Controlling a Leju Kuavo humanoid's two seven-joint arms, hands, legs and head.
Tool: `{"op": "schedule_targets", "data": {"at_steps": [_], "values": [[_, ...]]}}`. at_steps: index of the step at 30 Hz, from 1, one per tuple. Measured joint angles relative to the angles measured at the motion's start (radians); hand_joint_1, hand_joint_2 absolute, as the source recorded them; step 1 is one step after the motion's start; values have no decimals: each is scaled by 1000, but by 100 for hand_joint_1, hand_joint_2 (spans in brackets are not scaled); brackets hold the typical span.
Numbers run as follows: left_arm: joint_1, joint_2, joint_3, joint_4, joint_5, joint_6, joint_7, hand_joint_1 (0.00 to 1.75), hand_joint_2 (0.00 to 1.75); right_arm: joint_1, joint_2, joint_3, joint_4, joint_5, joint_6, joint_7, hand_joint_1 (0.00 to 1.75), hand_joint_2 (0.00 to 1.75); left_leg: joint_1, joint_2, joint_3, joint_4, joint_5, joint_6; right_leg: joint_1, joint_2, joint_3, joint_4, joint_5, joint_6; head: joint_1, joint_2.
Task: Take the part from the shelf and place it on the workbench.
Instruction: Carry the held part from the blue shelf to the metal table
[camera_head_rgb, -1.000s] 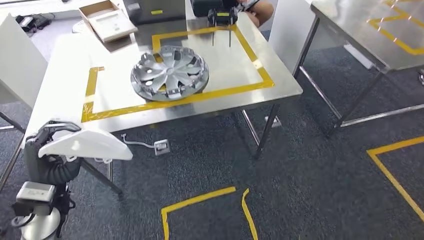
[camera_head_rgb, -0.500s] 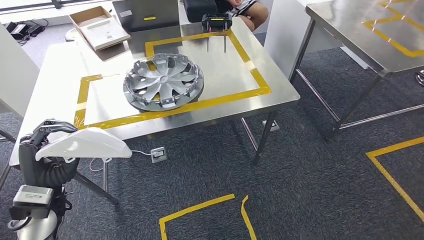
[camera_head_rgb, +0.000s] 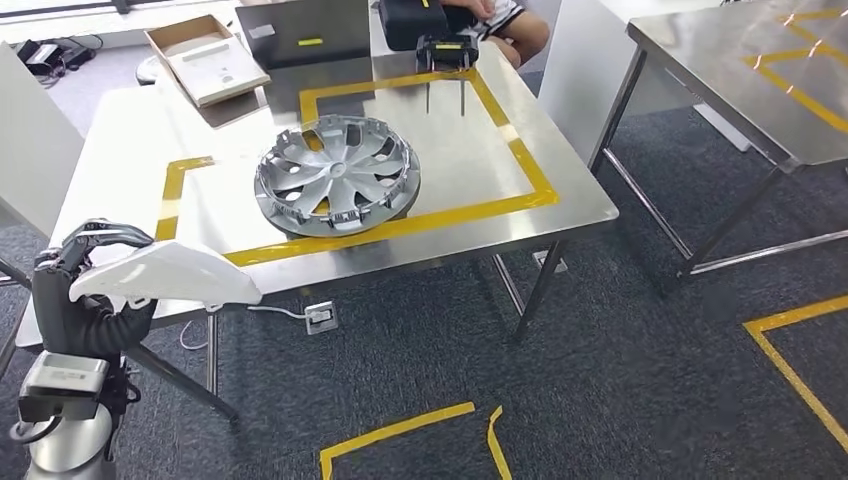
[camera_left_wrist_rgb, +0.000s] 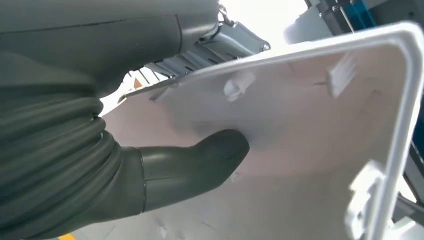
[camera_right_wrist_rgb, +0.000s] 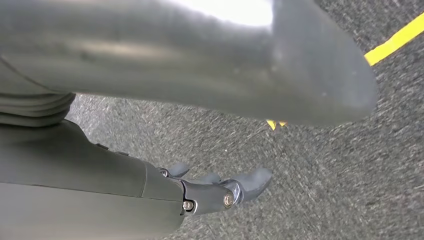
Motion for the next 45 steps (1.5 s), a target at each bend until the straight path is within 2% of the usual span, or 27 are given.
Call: {"op": "schedule_targets", "data": {"at_steps": [3, 4, 5, 7, 8, 9, 10, 12, 14, 15, 16, 17, 19, 22, 25, 29, 34, 37, 40, 43, 45], "values": [[-7, 2, -1, 2, -17, 5, -1, 175, 175, 2, 3, -8, 0, -2, -2, 0, 0, 0, 1, 0, 8, 19, -5, -19, -4, 2, 24, -11, 10, -20, -1, 0], [-11, 2, -1, 2, -26, 9, -1, 175, 175, 2, 4, -10, 0, -3, -3, -1, 0, 0, 2, 0, -6, 48, -15, -24, -5, 2, 32, -13, 8, -27, -3, 0], [-14, 3, -1, 3, -37, 15, -1, 175, 175, 1, 4, -12, 0, -3, -3, -1, 0, 0, 3, 0, -34, 95, -31, -29, -6, 3, 39, -14, 4, -32, -5, 0], [-17, 5, -2, 7, -64, 28, 0, 175, 175, 0, 5, -14, 0, -3, -4, 0, 0, 0, 4, -1, -111, 209, -77, -37, -5, 4, 47, -14, -7, -38, -6, 0], [-17, 6, -2, 10, -82, 36, 1, 175, 175, 0, 5, -14, 0, -4, -4, 1, 0, 0, 5, 0, -144, 246, -90, -40, -5, 4, 53, -13, -13, -38, -6, 0], [-16, 7, -2, 13, -100, 44, 3, 175, 175, 1, 5, -16, 0, -5, -4, 1, 0, 0, 5, 0, -162, 254, -85, -41, -5, 5, 60, -13, -20, -37, -6, 0], [-16, 9, -2, 17, -118, 52, 5, 175, 175, 1, 6, -17, 0, -6, -4, 1, 0, 0, 5, 0, -164, 228, -57, -40, -5, 6, 70, -13, -27, -36, -7, 0], [-19, 13, -3, 24, -150, 65, 10, 175, 175, 1, 6, -18, 0, -8, -4, 1, 0, 0, 4, 0, -129, 108, 34, -33, -5, 8, 89, -12, -42, -32, -6, 0], [-26, 18, -4, 37, -188, 80, 16, 175, 175, 0, 7, -19, 0, -9, -4, 1, 0, 0, 0, 1, -100, 22, 71, -21, -3, 9, 100, -10, -53, -23, -7, 0], [-30, 22, -5, 45, -210, 89, 16, 175, 175, 0, 7, -19, 0, -8, -4, 1, 0, 0, -1, 1, -95, 10, 72, -15, -2, 9, 102, -9, -57, -19, -7, 0], [-34, 25, -5, 54, -233, 100, 15, 175, 175, -1, 7, -19, 0, -6, -3, 1, 0, 0, -2, 1, -93, 9, 71, -13, 0, 9, 103, -8, -59, -20, -7, 0], [-37, 28, -6, 61, -256, 113, 11, 175, 175, -1, 7, -19, 0, -4, -2, 1, 0, 0, -1, 0, -90, 9, 81, -12, 1, 9, 104, -8, -61, -23, -7, 0], [-43, 35, -6, 78, -312, 156, 2, 175, 175, 0, 7, -19, 0, 1, 0, 4, 0, 0, -1, -1, -90, 7, 82, -10, 3, 8, 107, -11, -61, -33, -6, 0], [-49, 48, -6, 107, -437, 253, 1, 175, 175, -1, 7, -19, 0, 9, 0, 13, 0, 0, -2, -2, -89, 7, 76, -3, 3, 8, 113, -22, -63, -33, -6, 0], [-61, 66, -6, 152, -574, 349, 26, 175, 175, 0, 7, -19, 0, 22, -1, 21, 0, 0, -2, -2, -89, 7, 73, 2, 3, 7, 116, -28, -64, -27, -6, 0], [-93, 97, 11, 228, -776, 449, 64, 175, 175, 0, 7, -17, 0, 41, 0, 25, 0, 0, -3, -1, -87, 7, 73, 3, 2, 6, 119, -32, -63, -11, -6, 0], [-113, 104, 98, 255, -1057, 472, 80, 175, 175, 1, 7, -12, 0, 63, 1, 34, 0, 0, -2, 0, -86, 7, 73, 4, 2, 7, 119, -33, -62, -7, -6, 0], [-115, 139, 125, 259, -1164, 474, 163, 175, 175, 1, 7, -8, 0, 78, 1, 40, 0, 0, 0, 1, -85, 6, 74, 3, 2, 7, 120, -32, -61, -7, -6, 0], [-120, 233, 99, 270, -1187, 474, 352, 175, 175, 3, 7, -5, 0, 86, 2, 42, 0, 0, 2, 2, -84, 5, 74, 1, 3, 8, 119, -32, -62, -7, -7, 0], [-141, 357, -11, 299, -1188, 474, 589, 175, 175, 2, 7, 0, 0, 89, -1, 46, 0, 0, 3, 1, -83, 2, 75, -1, 3, 7, 119, -32, -62, -8, -7, 0], [-155, 420, -93, 326, -1189, 474, 674, 175, 175, 1, 7, 5, 0, 84, -7, 51, 0, 0, 3, -1, -82, 0, 76, -2, 3, 6, 120, -32, -63, -9, -7, 0]]}}
